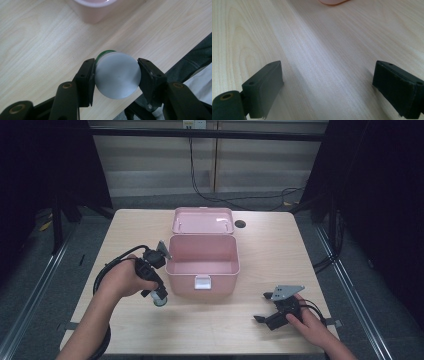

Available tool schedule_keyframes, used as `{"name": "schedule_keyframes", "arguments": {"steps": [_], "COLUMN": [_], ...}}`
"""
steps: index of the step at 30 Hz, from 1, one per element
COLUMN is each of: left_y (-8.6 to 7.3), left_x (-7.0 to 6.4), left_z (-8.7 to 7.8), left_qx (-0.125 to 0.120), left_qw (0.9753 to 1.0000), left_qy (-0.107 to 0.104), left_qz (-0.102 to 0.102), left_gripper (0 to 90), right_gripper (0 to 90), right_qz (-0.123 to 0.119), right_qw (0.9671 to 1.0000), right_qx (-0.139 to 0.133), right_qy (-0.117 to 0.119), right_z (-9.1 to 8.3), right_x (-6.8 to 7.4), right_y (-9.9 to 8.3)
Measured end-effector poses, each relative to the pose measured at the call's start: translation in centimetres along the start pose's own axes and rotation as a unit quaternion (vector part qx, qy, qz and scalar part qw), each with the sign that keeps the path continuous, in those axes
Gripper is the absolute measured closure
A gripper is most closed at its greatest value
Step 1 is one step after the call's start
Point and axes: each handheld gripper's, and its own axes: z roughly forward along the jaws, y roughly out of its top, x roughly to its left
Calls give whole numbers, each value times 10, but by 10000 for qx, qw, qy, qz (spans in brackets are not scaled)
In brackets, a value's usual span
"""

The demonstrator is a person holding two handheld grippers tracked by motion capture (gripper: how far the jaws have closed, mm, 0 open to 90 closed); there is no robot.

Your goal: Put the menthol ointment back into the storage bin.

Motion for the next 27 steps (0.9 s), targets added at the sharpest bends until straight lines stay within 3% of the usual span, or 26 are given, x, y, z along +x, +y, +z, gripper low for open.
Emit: {"name": "schedule_keyframes", "arguments": {"steps": [13,27], "left_y": [15,33], "left_x": [-3,-5], "left_z": [-29,-56], "left_qx": [-91,-59], "left_qw": [9999,9998], "left_qy": [-31,130], "left_qz": [-45,-137], "left_gripper": [500,500], "right_gripper": [87,87], "right_qz": [2,-1], "right_qw": [10000,10000], "right_qx": [1,8], "right_qy": [-1,1], "right_z": [0,0], "right_x": [0,0], "right_y": [0,0]}}
